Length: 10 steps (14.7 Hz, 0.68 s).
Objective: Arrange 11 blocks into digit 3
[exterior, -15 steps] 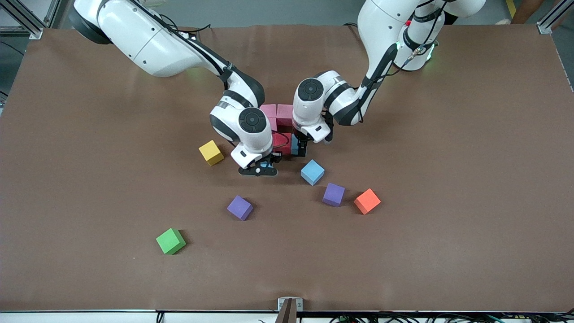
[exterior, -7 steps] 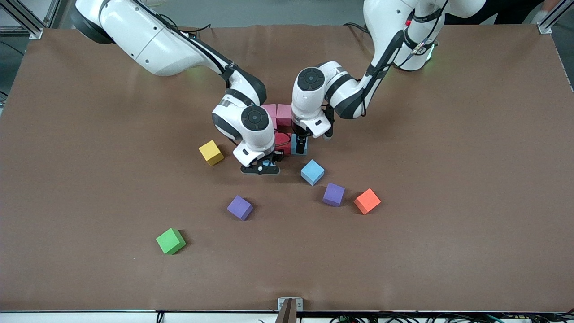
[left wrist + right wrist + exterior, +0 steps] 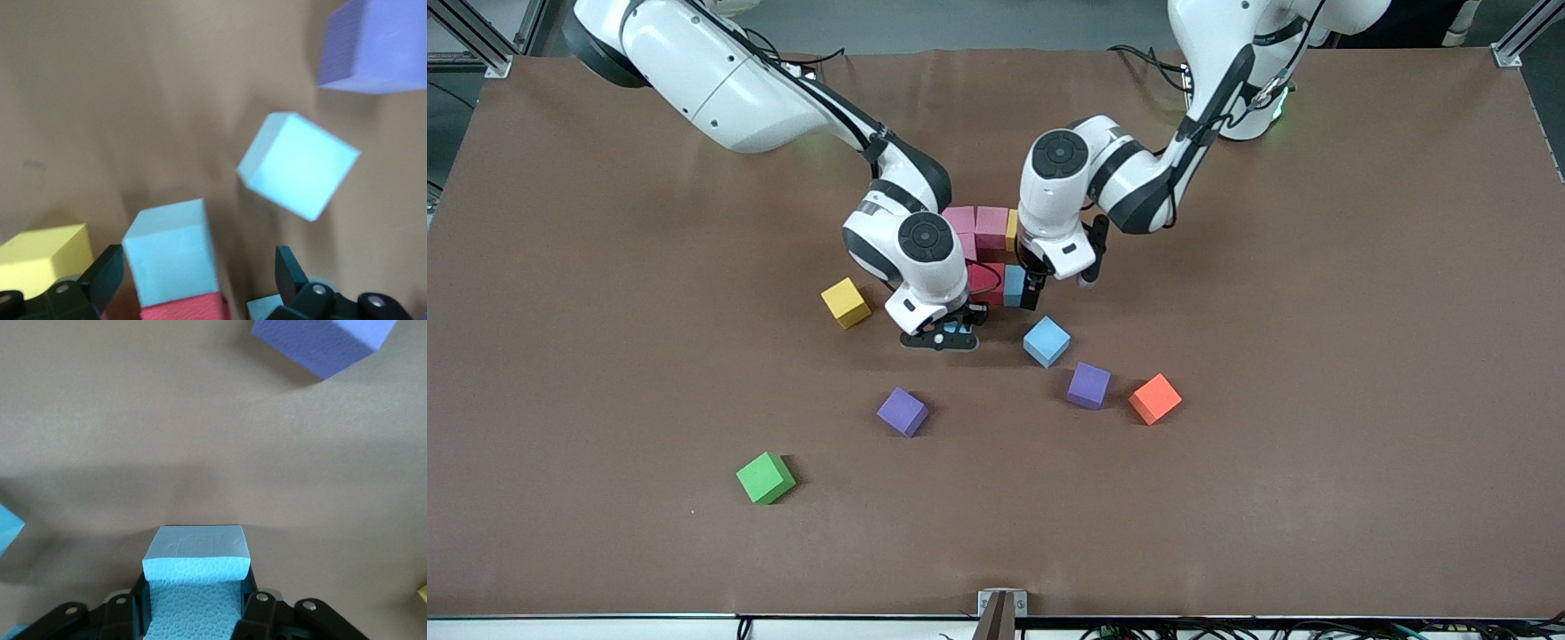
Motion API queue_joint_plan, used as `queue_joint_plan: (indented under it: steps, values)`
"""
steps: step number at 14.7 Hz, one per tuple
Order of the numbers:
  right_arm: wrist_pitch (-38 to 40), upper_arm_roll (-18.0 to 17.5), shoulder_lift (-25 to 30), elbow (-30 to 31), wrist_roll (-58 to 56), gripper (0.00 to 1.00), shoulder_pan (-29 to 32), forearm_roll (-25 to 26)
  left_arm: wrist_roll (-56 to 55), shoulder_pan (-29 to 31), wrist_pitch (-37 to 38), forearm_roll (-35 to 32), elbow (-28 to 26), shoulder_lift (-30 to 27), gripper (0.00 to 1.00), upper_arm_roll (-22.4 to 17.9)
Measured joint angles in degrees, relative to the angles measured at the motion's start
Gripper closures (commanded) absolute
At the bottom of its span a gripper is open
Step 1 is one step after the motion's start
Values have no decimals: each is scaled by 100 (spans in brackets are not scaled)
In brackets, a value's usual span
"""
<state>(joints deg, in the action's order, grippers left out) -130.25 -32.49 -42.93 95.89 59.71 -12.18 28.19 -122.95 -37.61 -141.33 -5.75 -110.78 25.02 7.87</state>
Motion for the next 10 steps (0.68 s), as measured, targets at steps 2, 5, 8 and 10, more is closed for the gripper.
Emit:
queue_joint_plan:
  steps: [2,5,8,10]
  values:
    - [-7,-28,0,0,-53,100,88,0,315,218,233,0,214,-1,0,-7]
    - [-8,-202,0,18,-90,100,292,0,874,402,689,0,729,92,0,-10]
    - [-15,-312,1,65,-97,100,376,0,1290,487,731,-6,1105,398,0,-16]
    - [-53,-328,0,118,-97,100,376,0,1626,506,731,-86,1242,615,0,-19]
